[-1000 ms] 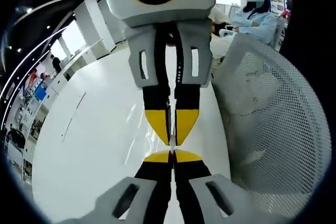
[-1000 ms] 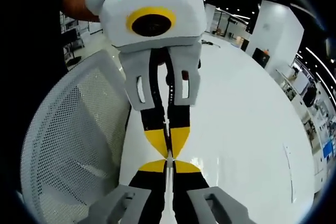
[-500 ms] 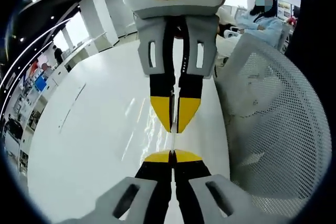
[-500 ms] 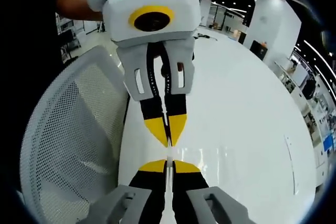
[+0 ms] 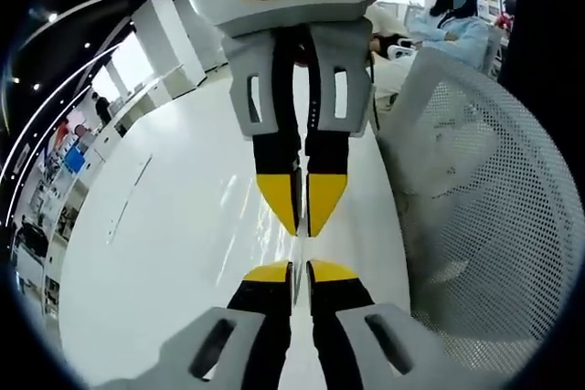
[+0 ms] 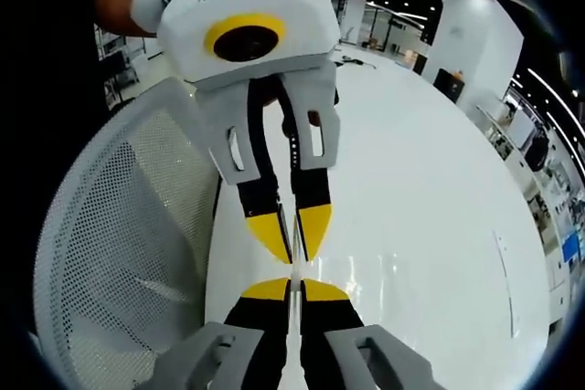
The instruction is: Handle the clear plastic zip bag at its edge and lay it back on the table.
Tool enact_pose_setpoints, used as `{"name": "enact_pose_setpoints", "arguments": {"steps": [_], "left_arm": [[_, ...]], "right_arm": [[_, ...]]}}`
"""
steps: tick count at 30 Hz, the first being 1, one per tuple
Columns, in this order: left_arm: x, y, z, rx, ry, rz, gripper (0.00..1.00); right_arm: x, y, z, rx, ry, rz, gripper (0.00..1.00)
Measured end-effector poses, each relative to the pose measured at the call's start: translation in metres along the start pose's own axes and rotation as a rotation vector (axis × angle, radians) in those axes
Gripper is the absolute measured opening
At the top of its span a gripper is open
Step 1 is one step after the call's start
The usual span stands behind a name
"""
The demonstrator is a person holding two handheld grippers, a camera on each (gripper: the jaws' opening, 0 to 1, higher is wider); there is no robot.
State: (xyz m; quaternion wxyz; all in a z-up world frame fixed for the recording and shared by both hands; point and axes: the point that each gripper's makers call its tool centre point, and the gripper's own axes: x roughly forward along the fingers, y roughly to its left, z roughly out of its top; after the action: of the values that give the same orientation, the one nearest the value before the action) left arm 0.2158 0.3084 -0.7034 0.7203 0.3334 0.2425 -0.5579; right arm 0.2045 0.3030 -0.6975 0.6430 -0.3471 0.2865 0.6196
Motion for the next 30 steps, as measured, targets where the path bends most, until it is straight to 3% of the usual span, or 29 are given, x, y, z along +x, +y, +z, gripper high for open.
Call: {"name": "enact_pose_setpoints", "arguments": {"steps": [12,30], "left_arm": [[0.0048,-0.0028,-0.0023,-0.020,0.001,-0.023,0.00],[0.0051,-0.0054,-0.0006,-0.026,-0.009,-0.039,0.00]], "right_arm": [[0.0017,0.0036,0.0007,0.016,-0.002,0.006,0.00],[0.0054,0.0021,0.0009,0.011,0.000,0.003,0.02]]}}
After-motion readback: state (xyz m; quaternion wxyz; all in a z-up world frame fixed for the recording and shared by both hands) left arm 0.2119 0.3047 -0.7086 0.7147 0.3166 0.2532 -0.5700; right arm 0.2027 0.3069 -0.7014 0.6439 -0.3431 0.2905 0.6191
